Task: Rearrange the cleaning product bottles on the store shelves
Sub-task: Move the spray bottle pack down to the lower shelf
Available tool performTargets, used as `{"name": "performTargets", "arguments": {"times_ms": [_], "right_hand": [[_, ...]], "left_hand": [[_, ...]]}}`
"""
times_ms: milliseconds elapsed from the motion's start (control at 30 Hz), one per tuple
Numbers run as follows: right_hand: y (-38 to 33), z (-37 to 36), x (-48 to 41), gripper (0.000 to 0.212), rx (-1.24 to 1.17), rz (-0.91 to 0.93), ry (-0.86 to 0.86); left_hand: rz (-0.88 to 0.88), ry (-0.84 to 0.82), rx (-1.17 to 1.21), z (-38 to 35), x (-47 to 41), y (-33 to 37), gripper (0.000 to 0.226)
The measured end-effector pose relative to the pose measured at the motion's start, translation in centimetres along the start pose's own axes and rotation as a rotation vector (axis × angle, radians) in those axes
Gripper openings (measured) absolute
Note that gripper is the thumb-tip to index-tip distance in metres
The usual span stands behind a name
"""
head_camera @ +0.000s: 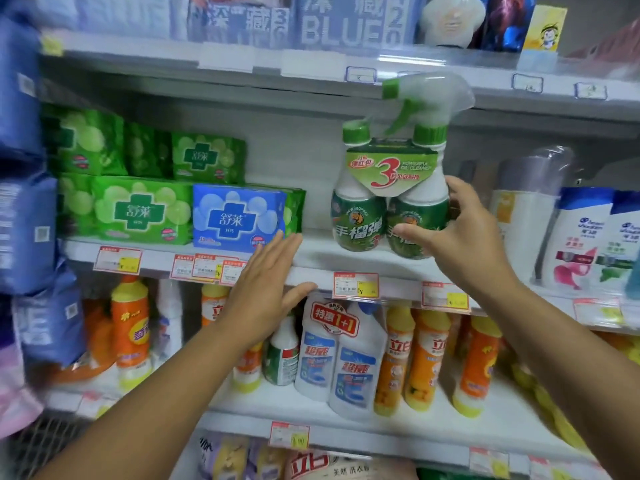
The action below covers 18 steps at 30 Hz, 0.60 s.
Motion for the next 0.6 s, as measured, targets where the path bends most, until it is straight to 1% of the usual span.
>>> {"name": "performTargets", "arguments": {"times_ms": [67, 200, 300, 433, 500, 600], "right_hand": [[-1.3, 0.0, 2.7, 0.07, -0.055, -0.005, -0.036], [-2.7, -2.9, 9.2, 0.071, -0.162, -0.034, -0.142], [-2.3, -6.9, 14.4, 0.071, -0.228, -0.084, -0.214], [0.0, -13.4, 20.2, 0.072, -0.226, -0.209, -0.339], [1.3, -16.2, 22.1, 0.072, -0.213, -0.25, -0.389], [2.6, -19.6, 23.3, 0.074, -0.176, -0.275, -0.434]], "left_hand": [[0.041, 0.031, 0.072, 1.7, 0.9, 1.0, 0.081], [0.177, 0.014, 0.443, 4.1, 4.2, 2.2, 0.089], [0.269, 0.023, 0.43, 5.2, 8.3, 0.3, 0.093], [0.45, -0.111, 0.485, 3.2, 14.2, -4.8, 0.091], [0.538, -0.143, 0.508, 1.7, 16.2, -7.3, 0.09], [0.595, -0.17, 0.528, 0.0, 17.4, -10.6, 0.088]]}}
Point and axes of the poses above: each hand's wrist, its own x-axis away from the middle knuckle, its own z-axis out of the back of the hand, y = z × x, the point moved 7 cm from there along -x, towards the middle knuckle, and after that the axes turned 7 degrees about y, right-handed, at the moved point
